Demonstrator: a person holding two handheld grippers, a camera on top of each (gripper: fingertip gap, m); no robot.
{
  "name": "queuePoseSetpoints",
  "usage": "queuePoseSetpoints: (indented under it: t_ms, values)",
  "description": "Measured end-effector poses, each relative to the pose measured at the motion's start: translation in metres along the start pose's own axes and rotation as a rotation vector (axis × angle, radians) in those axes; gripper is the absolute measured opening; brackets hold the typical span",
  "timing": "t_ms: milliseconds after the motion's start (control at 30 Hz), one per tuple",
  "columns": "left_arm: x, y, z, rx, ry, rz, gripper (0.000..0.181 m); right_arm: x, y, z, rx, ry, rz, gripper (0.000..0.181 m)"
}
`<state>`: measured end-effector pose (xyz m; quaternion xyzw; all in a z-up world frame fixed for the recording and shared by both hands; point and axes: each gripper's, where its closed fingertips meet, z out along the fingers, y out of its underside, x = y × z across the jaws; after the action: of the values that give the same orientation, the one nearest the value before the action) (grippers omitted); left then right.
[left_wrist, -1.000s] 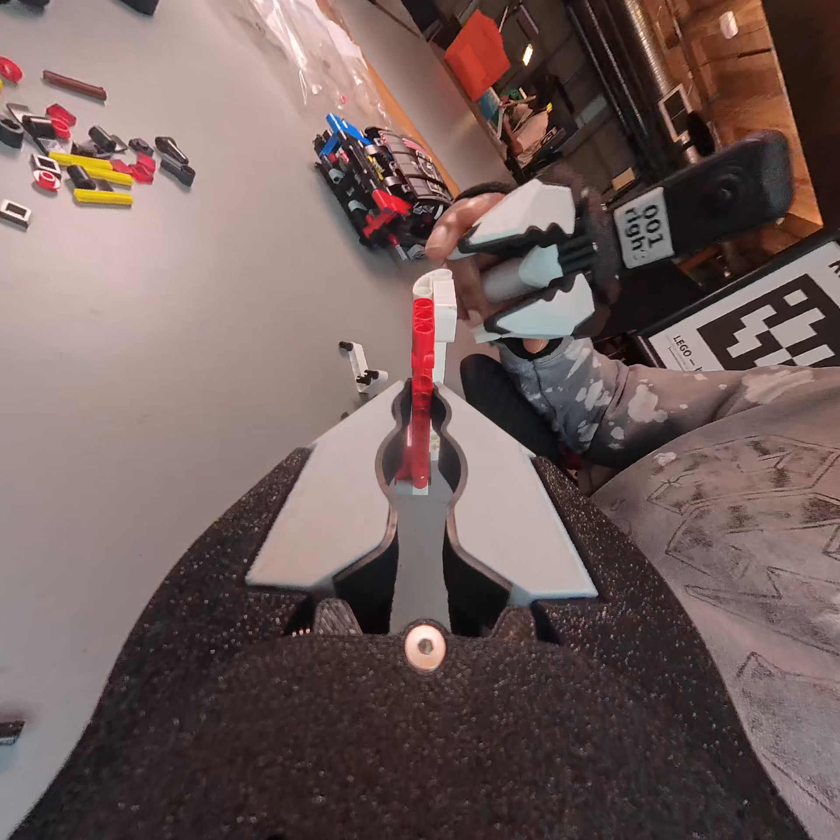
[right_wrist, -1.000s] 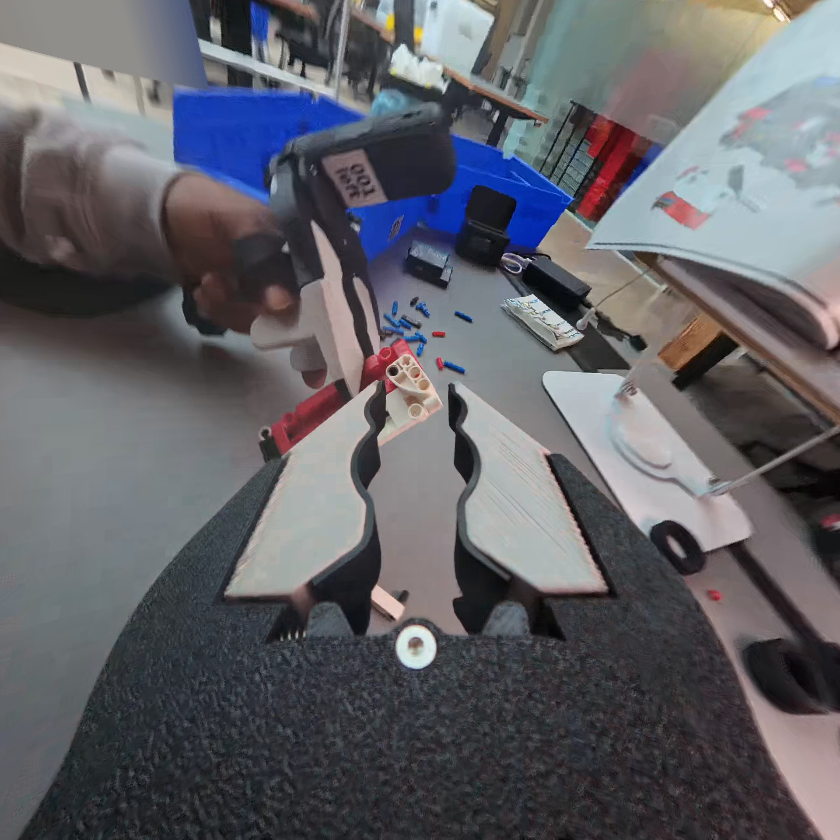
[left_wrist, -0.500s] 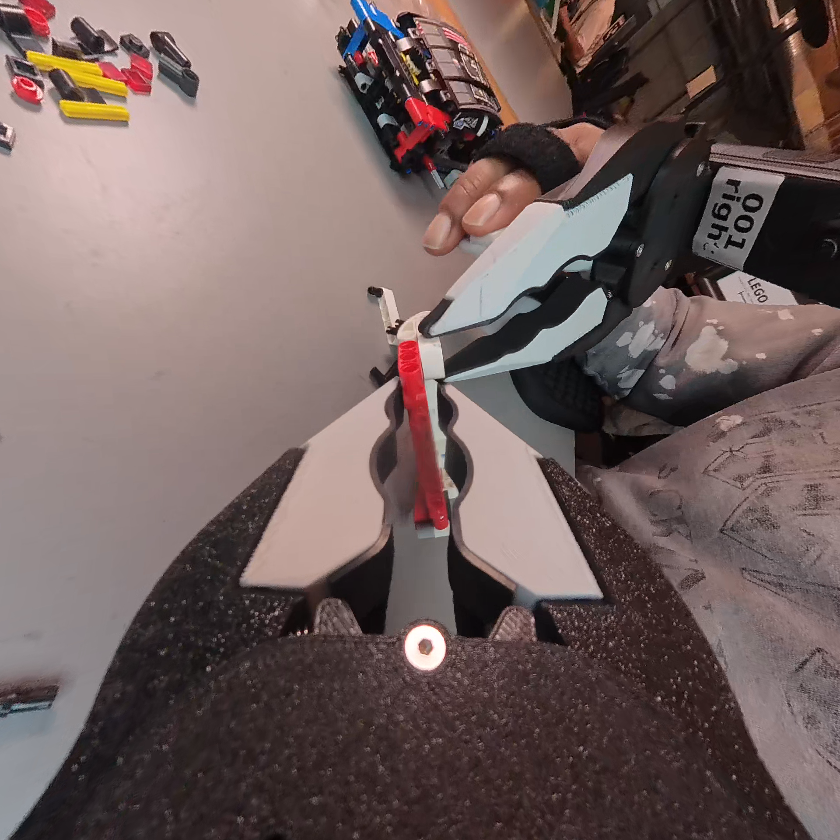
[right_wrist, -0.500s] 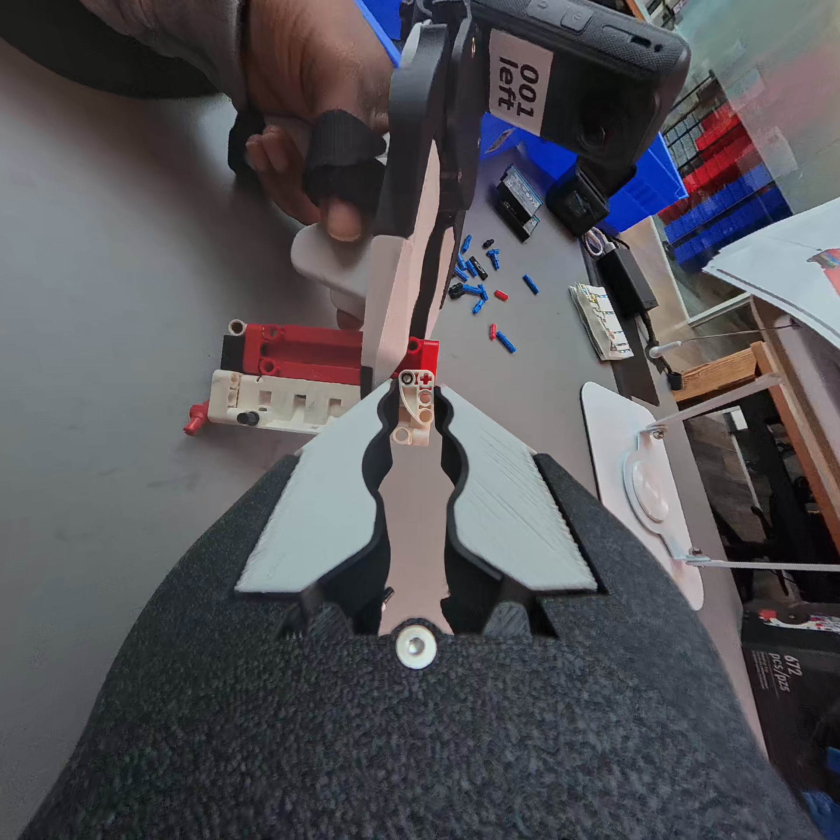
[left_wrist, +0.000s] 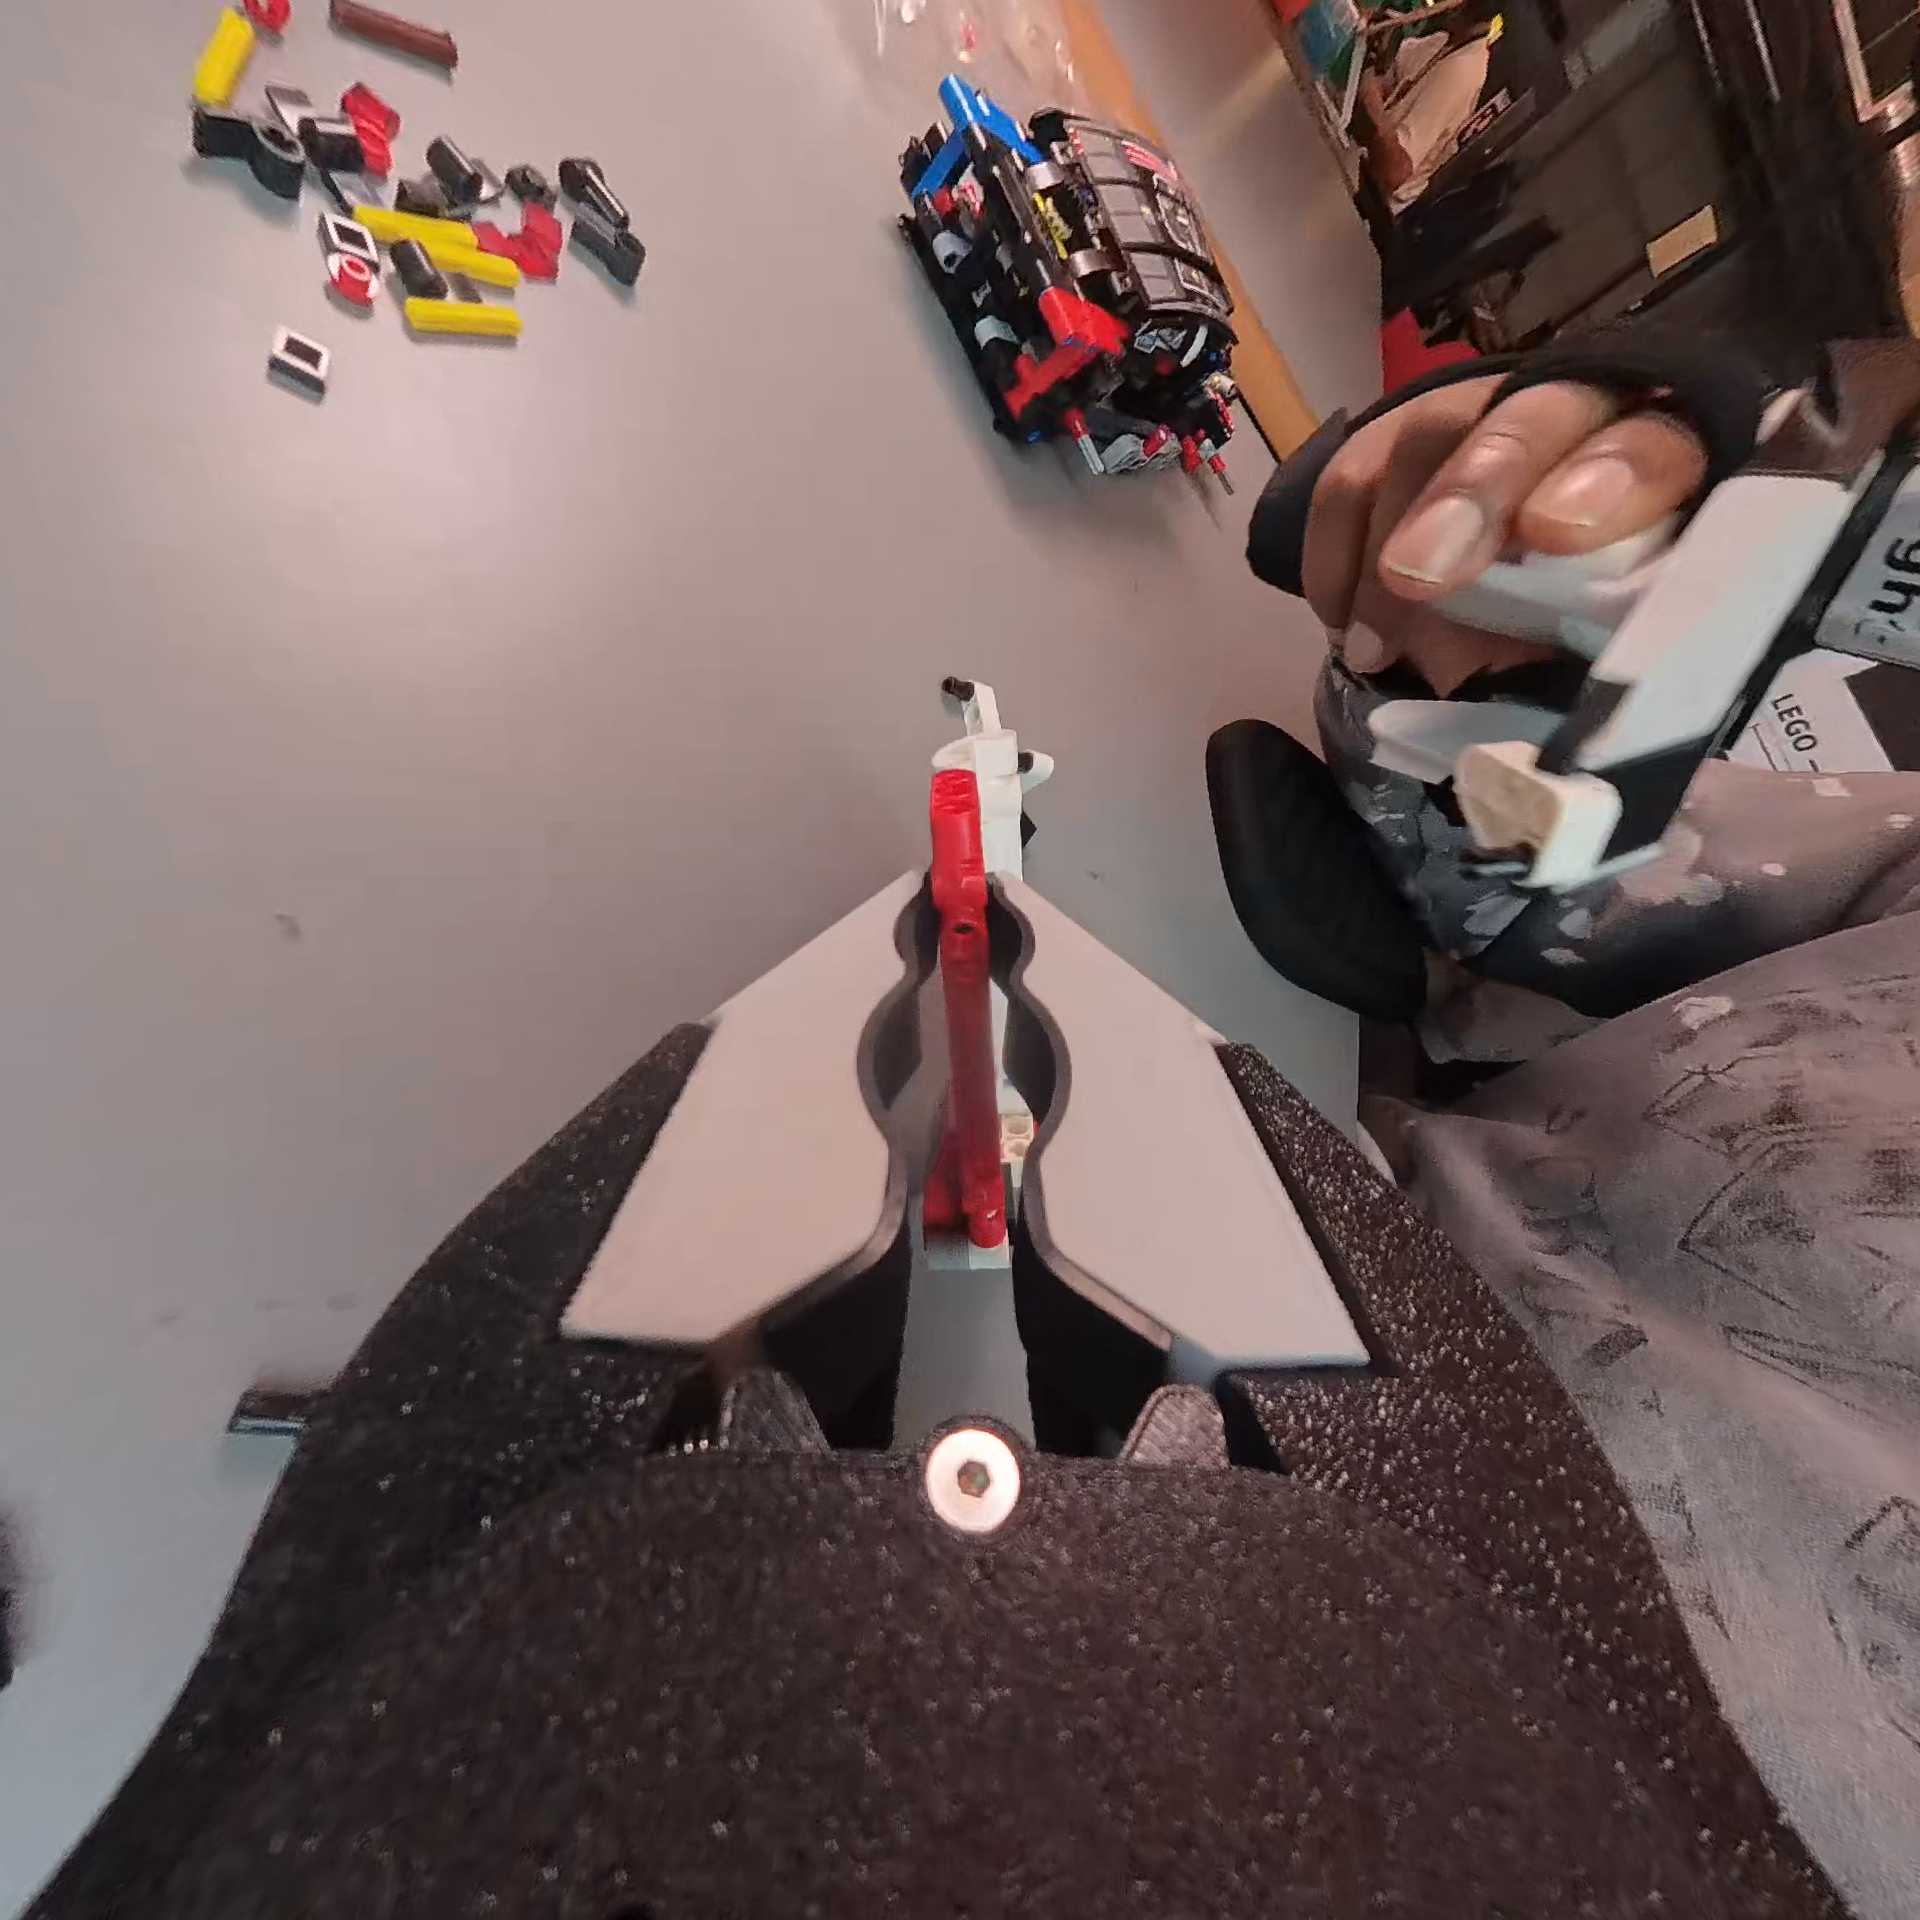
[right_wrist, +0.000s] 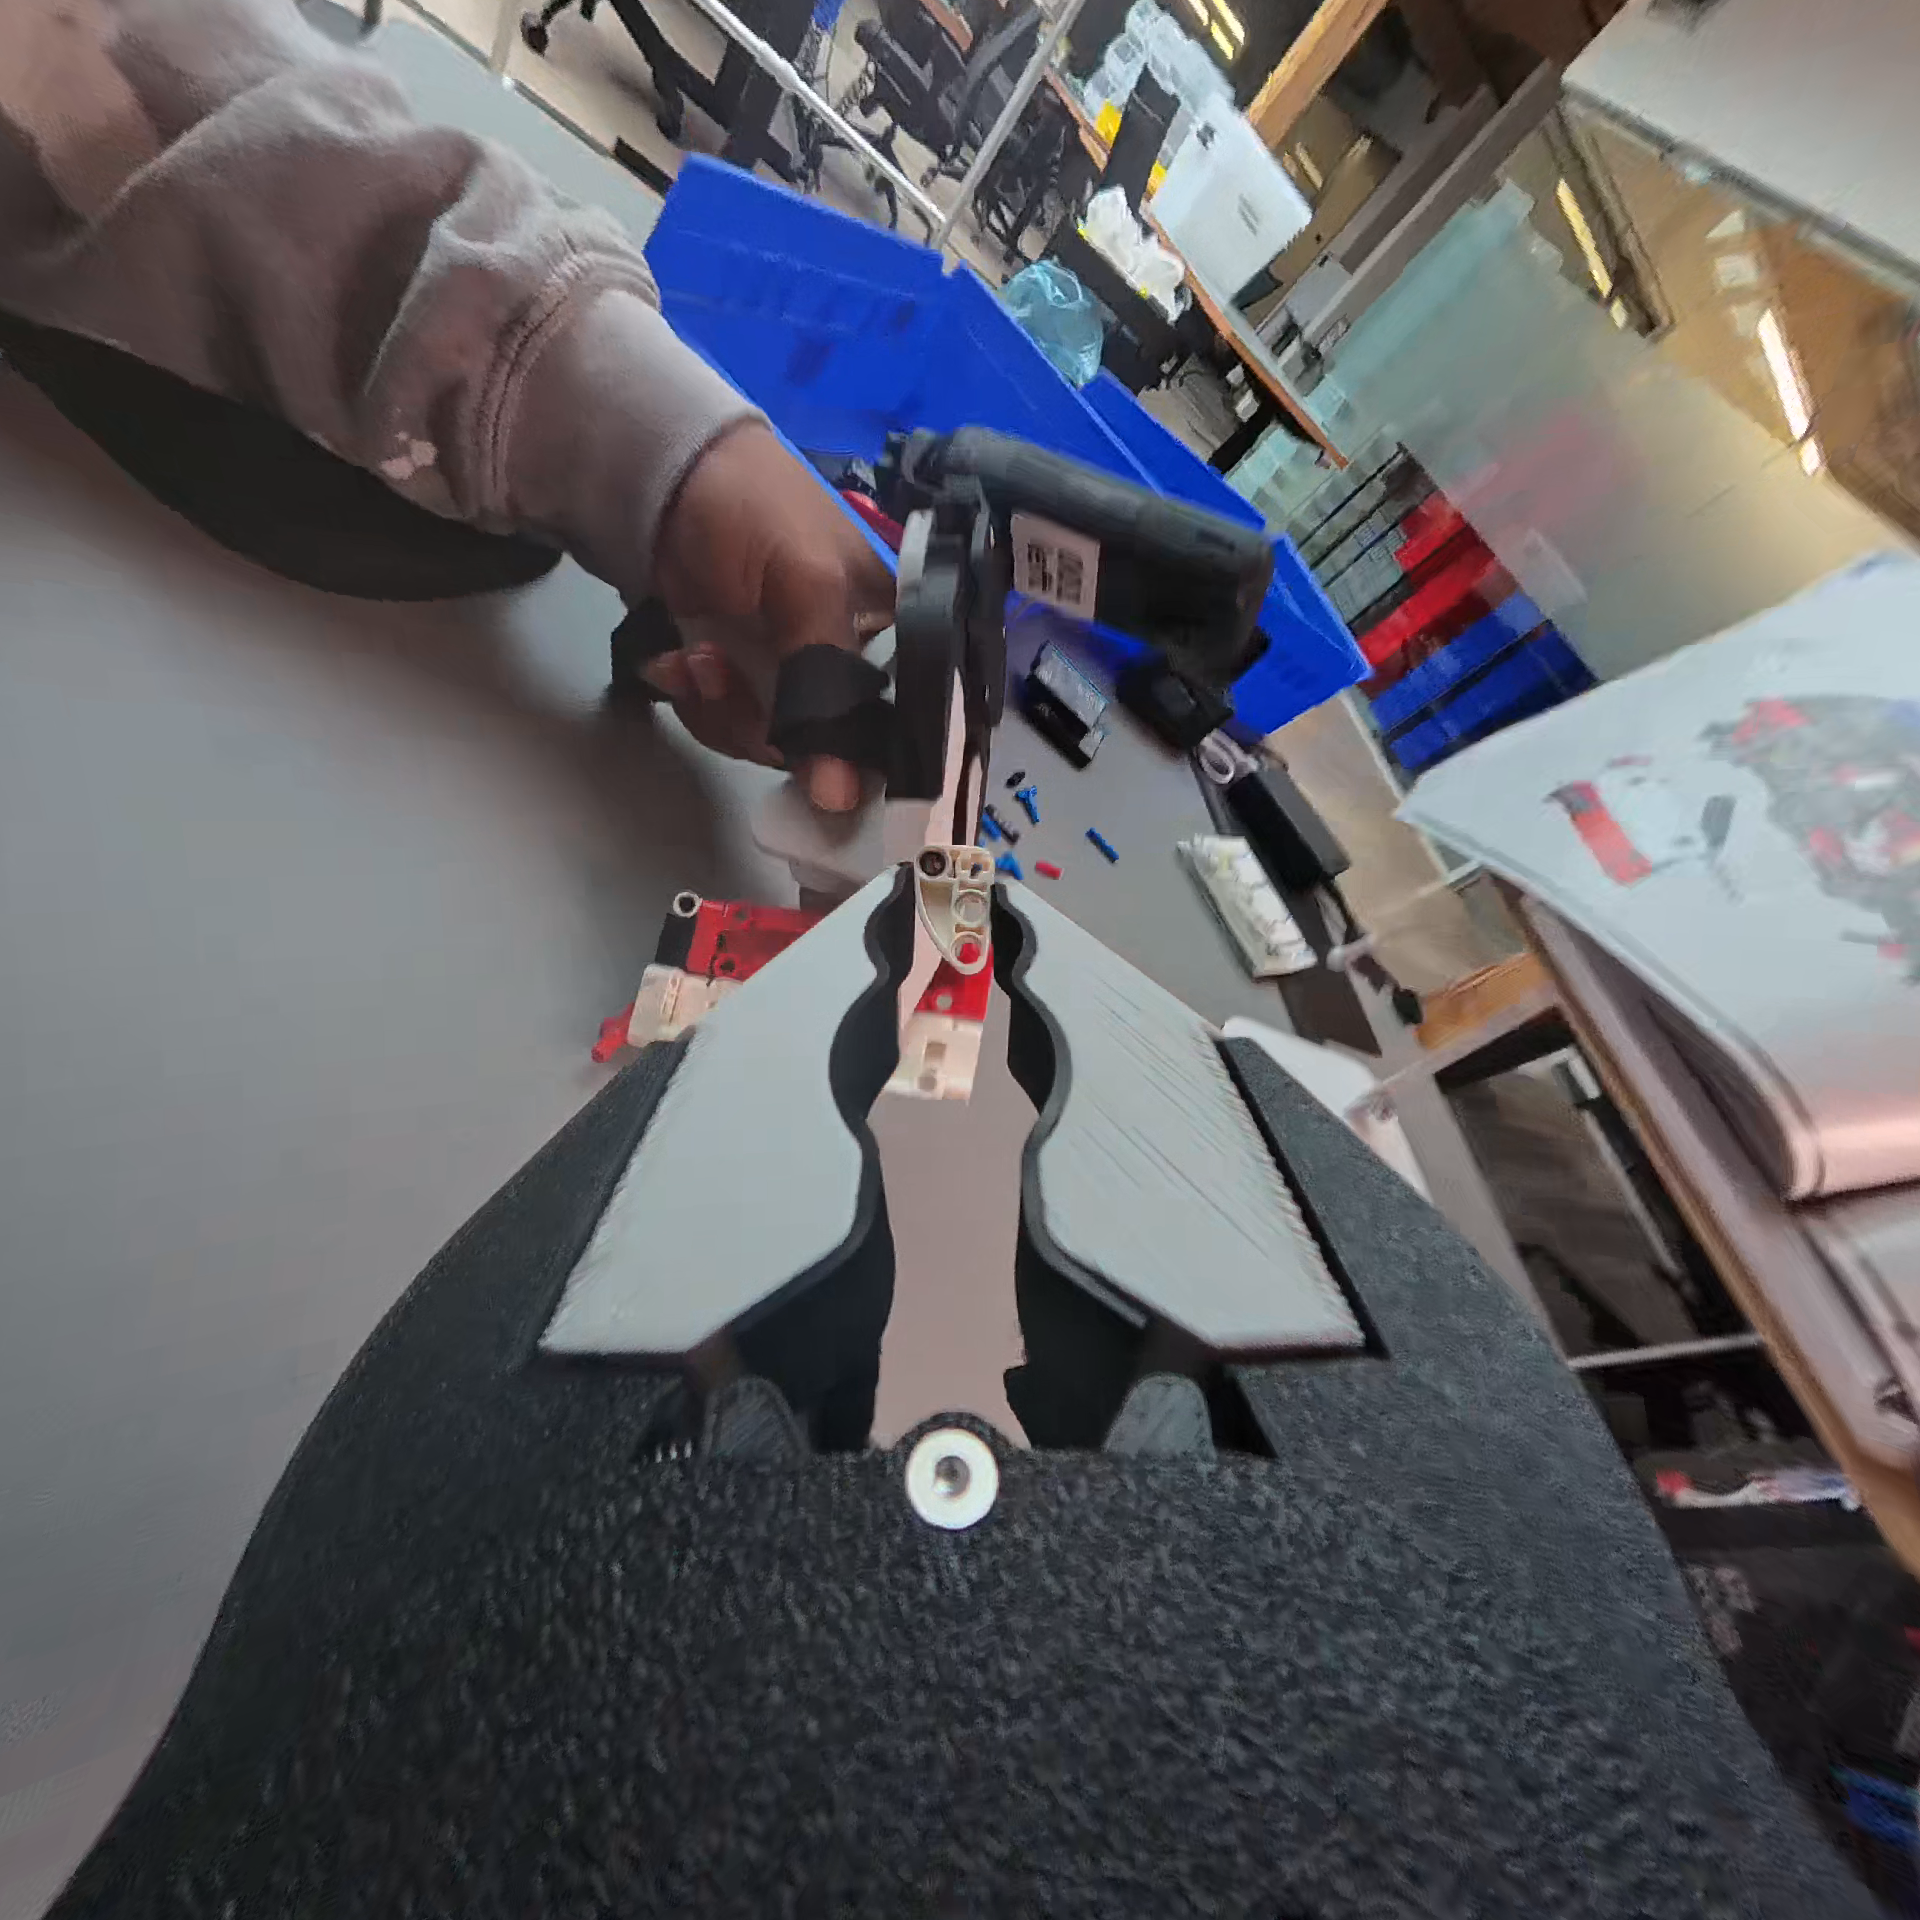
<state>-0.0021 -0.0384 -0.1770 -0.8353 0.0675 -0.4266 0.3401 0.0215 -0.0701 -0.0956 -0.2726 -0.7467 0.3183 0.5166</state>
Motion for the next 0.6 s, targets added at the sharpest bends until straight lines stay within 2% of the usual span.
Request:
queuePoseSetpoints:
  t_ms: [33,167,333,433,467,500,600]
  values:
    - [0.001,-0.002,-0.001,0.011,0.003,0.01,0.005,0.001,0.017,0.0,-0.054,-0.027,0.061,0.014]
    - [-0.002,-0.009,-0.006,0.073,0.023,-0.04,0.005,-0.012,0.09,0.001,-0.323,-0.129,0.263,0.015]
    - [-0.003,-0.024,-0.016,0.177,0.091,-0.117,0.005,-0.03,0.122,0.006,-0.451,-0.197,0.337,0.015]
    - [-0.003,-0.032,-0.022,0.237,0.12,-0.145,0.005,-0.031,0.125,0.006,-0.447,-0.193,0.347,0.018]
    - [-0.004,-0.034,-0.024,0.257,0.123,-0.151,0.005,-0.028,0.122,0.006,-0.429,-0.181,0.364,0.028]
    - [-0.004,-0.038,-0.026,0.282,0.126,-0.155,0.006,-0.024,0.115,0.005,-0.396,-0.171,0.393,0.035]
    - [-0.002,-0.048,-0.033,0.365,0.134,-0.154,0.005,-0.008,0.084,0.004,-0.254,-0.135,0.505,0.039]
